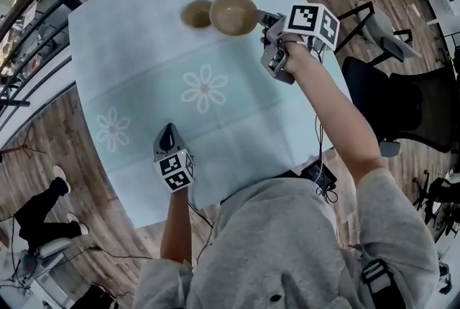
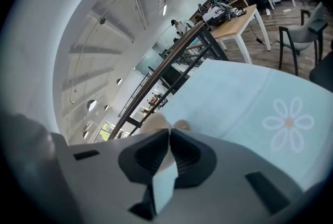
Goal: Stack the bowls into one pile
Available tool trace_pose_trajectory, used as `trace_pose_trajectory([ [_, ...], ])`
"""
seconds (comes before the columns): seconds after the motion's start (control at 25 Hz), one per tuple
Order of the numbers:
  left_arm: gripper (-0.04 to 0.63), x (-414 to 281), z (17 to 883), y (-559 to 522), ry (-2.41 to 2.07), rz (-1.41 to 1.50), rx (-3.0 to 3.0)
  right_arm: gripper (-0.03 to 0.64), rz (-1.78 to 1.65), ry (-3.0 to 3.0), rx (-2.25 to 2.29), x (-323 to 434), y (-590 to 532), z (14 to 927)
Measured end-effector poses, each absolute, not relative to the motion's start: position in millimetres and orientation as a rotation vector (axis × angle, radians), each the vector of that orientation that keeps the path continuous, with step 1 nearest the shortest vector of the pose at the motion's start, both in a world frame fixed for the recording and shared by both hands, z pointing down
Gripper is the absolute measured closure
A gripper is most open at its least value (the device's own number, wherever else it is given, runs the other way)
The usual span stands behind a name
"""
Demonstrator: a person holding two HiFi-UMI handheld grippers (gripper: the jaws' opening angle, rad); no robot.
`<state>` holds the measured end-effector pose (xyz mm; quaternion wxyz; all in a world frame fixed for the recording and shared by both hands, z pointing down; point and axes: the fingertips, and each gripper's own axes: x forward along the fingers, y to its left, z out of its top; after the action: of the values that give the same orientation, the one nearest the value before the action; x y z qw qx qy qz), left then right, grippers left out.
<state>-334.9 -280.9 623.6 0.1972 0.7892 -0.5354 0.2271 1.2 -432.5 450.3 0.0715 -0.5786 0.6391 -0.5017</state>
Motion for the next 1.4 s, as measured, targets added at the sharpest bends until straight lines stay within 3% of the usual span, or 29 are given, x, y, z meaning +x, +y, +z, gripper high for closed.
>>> trace_pose_trajectory([
  [0.92, 0.577, -315.3, 654.5, -276.6, -1.406, 0.832, 2.367, 0.580, -1.680, 1.669, -1.774, -30.7, -536.1, 569.4],
  [1.4, 0.577, -321.3, 644.9, -289.4, -1.405, 0.772, 2.347, 0.580, -1.657, 1.711, -1.837, -35.3, -546.7, 588.1],
])
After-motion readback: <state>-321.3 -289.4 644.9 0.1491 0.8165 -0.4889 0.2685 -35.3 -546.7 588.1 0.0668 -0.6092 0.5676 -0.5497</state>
